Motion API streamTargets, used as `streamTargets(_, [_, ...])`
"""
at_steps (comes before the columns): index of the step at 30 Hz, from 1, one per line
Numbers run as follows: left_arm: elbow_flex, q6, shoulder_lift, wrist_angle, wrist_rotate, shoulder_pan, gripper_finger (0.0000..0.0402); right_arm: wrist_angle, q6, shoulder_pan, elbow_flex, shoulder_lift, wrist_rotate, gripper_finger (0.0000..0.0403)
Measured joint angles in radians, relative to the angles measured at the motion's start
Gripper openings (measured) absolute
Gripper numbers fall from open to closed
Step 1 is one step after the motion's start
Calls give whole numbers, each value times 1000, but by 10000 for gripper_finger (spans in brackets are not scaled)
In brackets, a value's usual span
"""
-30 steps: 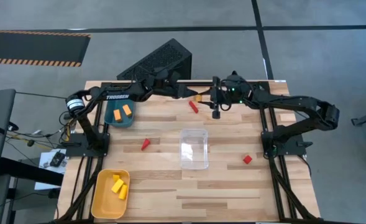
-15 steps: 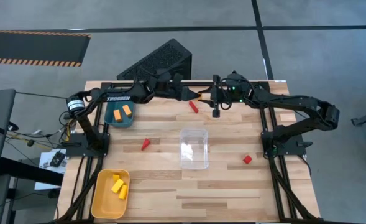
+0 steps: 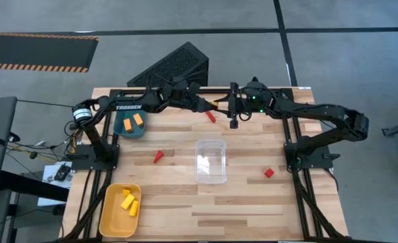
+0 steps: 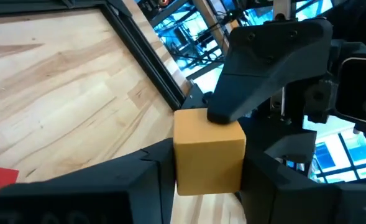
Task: Sort & place blocks by color
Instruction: Put the orange block into the blue bin
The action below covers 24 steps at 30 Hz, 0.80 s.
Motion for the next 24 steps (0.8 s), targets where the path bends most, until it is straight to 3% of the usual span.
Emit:
streamTargets(2, [1, 15, -4, -20, 33, 19, 105, 9, 42, 2, 0, 0, 34, 165])
streamTargets(5, [-1, 60, -45, -187, 55, 62, 105, 25, 160, -1, 0, -2, 104, 181])
streamTargets(9, [-4, 201, -134, -447, -99, 110, 110, 19, 366, -34, 2, -9, 168, 210])
streamTargets(16, [-11, 427, -278, -959, -312, 227, 119, -41, 692, -67, 2, 11, 157, 239])
streamTargets(19, [-64, 457, -330, -1054, -375, 283, 120, -40, 737, -56, 1, 49, 138, 239])
streamTargets(24, [-185, 442, -399, -1069, -392, 393, 121, 14, 824, -18, 0, 152, 130, 238])
